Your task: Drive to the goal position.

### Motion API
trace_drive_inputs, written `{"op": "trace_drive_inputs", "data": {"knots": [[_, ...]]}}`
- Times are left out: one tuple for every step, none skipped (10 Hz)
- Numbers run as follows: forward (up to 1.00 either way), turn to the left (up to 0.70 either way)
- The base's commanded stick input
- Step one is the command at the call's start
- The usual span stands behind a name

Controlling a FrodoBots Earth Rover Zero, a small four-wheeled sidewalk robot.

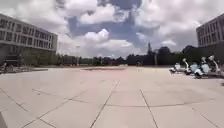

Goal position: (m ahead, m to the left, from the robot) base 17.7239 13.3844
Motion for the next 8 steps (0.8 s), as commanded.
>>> {"op": "trace_drive_inputs", "data": {"knots": [[0.70, 0.00], [0.70, 0.00], [0.70, 0.00], [0.70, 0.00], [0.70, 0.00], [0.70, 0.00], [0.70, 0.00], [0.73, 0.00]]}}
